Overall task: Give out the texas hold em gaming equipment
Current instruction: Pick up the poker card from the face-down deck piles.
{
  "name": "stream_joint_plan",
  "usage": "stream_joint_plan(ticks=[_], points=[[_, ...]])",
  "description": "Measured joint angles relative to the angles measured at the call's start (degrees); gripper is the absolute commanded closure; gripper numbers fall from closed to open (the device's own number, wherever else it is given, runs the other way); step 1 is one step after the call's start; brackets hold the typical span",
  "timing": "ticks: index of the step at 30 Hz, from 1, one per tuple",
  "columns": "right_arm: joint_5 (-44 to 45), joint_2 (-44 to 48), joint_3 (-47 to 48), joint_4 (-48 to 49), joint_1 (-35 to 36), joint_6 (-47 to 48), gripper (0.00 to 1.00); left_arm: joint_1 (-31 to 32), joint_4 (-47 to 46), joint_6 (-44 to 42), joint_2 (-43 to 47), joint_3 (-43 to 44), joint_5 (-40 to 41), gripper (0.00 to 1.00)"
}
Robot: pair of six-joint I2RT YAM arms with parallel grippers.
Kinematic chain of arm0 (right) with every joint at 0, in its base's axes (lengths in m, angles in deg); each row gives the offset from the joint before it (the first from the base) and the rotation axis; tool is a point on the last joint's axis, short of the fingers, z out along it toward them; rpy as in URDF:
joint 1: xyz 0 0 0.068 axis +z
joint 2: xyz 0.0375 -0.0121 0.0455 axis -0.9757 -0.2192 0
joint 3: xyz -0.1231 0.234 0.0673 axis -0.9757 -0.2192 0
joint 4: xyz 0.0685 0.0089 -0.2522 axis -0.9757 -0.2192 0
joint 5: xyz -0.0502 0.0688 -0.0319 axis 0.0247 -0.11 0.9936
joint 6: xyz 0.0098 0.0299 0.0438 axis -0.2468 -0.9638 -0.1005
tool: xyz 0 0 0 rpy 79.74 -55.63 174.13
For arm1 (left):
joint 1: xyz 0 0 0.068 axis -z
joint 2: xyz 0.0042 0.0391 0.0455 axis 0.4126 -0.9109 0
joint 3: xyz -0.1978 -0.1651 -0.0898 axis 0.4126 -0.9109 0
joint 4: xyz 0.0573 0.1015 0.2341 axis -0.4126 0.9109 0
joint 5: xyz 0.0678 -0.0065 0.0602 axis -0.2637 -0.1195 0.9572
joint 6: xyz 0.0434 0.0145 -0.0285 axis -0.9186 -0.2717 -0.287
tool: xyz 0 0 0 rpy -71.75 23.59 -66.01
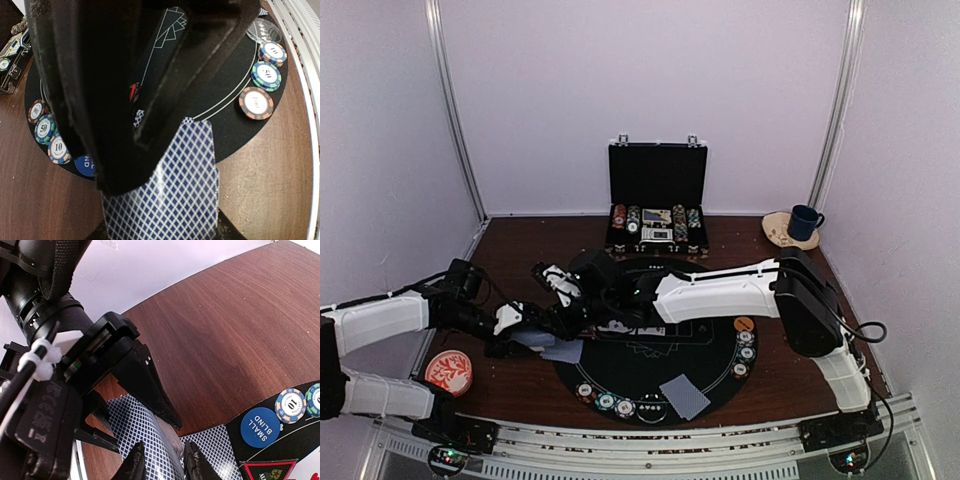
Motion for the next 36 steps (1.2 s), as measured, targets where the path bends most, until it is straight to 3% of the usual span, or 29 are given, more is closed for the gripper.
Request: stream_joint_plan(ticks=[7,13,22,36], points=[[-0.02,-0.81,0.52,-1.44,-0.02,0.44,0.75,0.0,0.0,0.0,0.0,0.0,0.0,0.86],[0.02,-0.83,0.5,-2.03,-0.02,0.98,1.0,0.0,0.07,-0.02,-0.02,0.0,0.0,0.86],[-1.22,-0.48,-1.57,0.07,-0.63,1.01,1.0,0.0,0.11,-0.04,-0.02,0.0,-0.02,0.86],[0.37,16.79,-26.23,11.89,-4.76,-4.81,1.0,0.04,0.0,-0.04,-0.17,0.0,-0.02,0.86]])
